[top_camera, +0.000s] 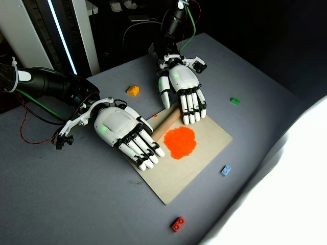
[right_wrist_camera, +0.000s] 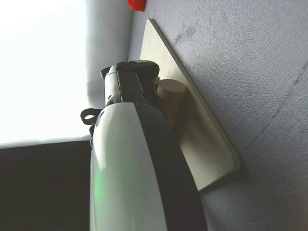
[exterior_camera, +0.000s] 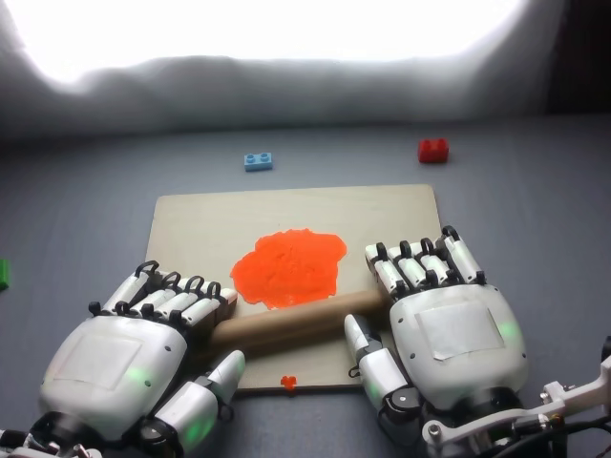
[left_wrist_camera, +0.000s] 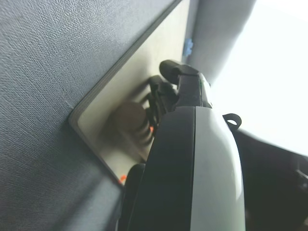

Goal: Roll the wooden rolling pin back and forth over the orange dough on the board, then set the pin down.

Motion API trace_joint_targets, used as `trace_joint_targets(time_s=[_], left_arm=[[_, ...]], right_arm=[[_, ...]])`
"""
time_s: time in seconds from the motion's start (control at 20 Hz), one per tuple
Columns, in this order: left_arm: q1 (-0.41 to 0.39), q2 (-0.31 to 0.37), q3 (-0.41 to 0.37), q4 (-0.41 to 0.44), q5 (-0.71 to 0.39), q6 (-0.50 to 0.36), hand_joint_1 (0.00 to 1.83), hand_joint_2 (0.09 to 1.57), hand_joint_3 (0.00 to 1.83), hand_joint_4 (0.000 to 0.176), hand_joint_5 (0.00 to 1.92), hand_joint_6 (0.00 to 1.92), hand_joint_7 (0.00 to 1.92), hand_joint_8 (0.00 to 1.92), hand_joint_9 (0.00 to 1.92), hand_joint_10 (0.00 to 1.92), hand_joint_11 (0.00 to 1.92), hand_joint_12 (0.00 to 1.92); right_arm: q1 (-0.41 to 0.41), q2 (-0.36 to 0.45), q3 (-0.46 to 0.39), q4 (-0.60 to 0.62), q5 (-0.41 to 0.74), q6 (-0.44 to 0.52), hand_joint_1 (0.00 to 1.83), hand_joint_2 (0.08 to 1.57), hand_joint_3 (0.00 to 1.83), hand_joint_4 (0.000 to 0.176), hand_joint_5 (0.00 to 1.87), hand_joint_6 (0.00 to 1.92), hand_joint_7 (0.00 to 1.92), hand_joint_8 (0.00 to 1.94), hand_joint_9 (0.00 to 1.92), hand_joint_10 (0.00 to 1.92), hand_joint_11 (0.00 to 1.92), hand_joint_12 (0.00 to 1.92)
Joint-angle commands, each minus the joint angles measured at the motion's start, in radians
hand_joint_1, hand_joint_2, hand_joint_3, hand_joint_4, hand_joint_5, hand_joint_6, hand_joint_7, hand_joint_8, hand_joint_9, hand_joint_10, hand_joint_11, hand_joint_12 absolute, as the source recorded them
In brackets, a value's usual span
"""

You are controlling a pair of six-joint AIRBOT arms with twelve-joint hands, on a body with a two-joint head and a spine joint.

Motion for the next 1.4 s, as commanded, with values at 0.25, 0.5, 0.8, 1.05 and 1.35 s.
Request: trace_joint_targets(time_s=[0.25, 0.5, 0.8, 1.05, 1.35], left_arm=[[0.005, 0.008, -0.009, 0.051, -0.042, -0.007, 0.00, 1.57, 0.09, 0.000, 0.45, 0.00, 0.51, 0.00, 0.41, 0.00, 0.00, 0.72], [0.008, 0.010, -0.012, 0.051, -0.039, -0.010, 0.00, 1.57, 0.09, 0.000, 0.44, 0.00, 0.51, 0.00, 0.41, 0.00, 0.00, 0.74], [0.000, 0.012, -0.013, 0.051, -0.032, -0.010, 0.00, 1.57, 0.09, 0.000, 0.44, 0.00, 0.50, 0.00, 0.40, 0.00, 0.00, 0.68], [-0.004, 0.015, -0.012, 0.051, -0.025, -0.011, 0.00, 1.57, 0.09, 0.000, 0.44, 0.00, 0.50, 0.00, 0.39, 0.00, 0.00, 0.67], [-0.014, 0.019, -0.005, 0.064, -0.016, -0.012, 0.00, 1.57, 0.08, 0.000, 0.45, 0.00, 0.51, 0.00, 0.40, 0.00, 0.00, 0.71]], right_arm=[[0.011, 0.006, -0.003, -0.089, 0.092, -0.003, 0.00, 1.57, 0.00, 0.000, 0.40, 0.01, 0.49, 0.01, 0.48, 0.02, 0.00, 1.04], [0.011, 0.006, -0.003, -0.089, 0.093, -0.003, 0.00, 1.57, 0.01, 0.000, 0.35, 0.00, 0.45, 0.00, 0.43, 0.00, 0.00, 1.01], [0.012, 0.006, -0.003, -0.089, 0.093, -0.003, 0.00, 1.57, 0.01, 0.000, 0.38, 0.01, 0.47, 0.00, 0.46, 0.01, 0.00, 1.04], [0.013, 0.006, -0.003, -0.089, 0.093, -0.005, 0.00, 1.57, 0.01, 0.000, 0.38, 0.01, 0.47, 0.01, 0.46, 0.01, 0.00, 1.00], [0.019, 0.009, -0.003, -0.089, 0.095, -0.005, 0.00, 1.57, 0.01, 0.000, 0.38, 0.01, 0.47, 0.01, 0.46, 0.01, 0.00, 1.03]])
